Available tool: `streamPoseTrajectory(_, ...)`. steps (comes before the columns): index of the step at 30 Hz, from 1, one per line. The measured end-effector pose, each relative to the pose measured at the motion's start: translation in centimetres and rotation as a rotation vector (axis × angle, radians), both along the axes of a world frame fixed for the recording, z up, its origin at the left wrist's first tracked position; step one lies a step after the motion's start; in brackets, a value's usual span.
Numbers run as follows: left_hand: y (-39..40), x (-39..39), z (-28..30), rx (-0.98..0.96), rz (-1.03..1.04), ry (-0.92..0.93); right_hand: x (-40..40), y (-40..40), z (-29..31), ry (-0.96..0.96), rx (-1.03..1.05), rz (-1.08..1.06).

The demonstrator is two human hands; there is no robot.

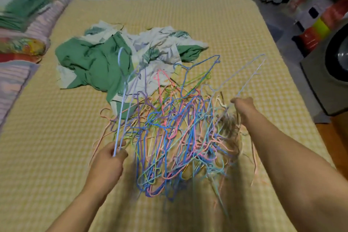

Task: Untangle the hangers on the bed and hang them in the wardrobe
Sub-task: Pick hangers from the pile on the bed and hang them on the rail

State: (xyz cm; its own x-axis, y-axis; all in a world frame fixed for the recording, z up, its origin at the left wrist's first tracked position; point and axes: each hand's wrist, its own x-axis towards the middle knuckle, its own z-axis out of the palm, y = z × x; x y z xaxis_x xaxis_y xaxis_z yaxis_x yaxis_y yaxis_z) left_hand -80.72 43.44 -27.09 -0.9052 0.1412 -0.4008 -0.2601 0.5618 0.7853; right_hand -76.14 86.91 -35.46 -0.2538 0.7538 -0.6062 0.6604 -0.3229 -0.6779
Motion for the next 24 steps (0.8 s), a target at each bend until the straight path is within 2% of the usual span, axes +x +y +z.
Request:
streamPoseTrajectory(2,0.6,0.4,-0.9,0.036,0.047,-0.020,-0.3,2.3,-1.1,0.073,-0.062,-0.033)
streamPoseTrajectory(5,0.7,1.0,-0.8,0.058,0.085,-0.059,-1.7,2.8,0.2,0.321,-0.181,-0.041)
streamPoseTrajectory(7,0.8,1.3,0.0,0.078,0.099,-0.058,-2.6,2.1,4.0,0.496,-0.108,0.004)
streamPoseTrajectory(10,1.8,1.7,1.9,0.070,0.098,-0.035,-2.7,0.9,13.3,0.699,0.076,0.082)
streamPoseTrajectory(12,2.9,2.2,3.3,0.063,0.091,-0.038,-1.2,0.0,18.2,0.703,0.150,0.062)
streamPoseTrajectory(15,4.2,3.6,6.0,0.061,0.040,-0.040,2.6,-0.9,23.7,0.642,0.159,-0.095)
streamPoseTrajectory(18,4.8,4.8,8.0,0.048,-0.022,-0.021,6.3,-2.4,28.0,0.575,0.219,-0.101)
streamPoseTrajectory(21,4.5,6.1,9.4,0.038,-0.083,-0.014,10.4,-5.1,30.2,0.571,0.363,-0.102)
streamPoseTrajectory(24,3.5,7.6,10.0,0.070,-0.129,-0.015,14.4,-8.2,29.9,0.581,0.479,-0.145)
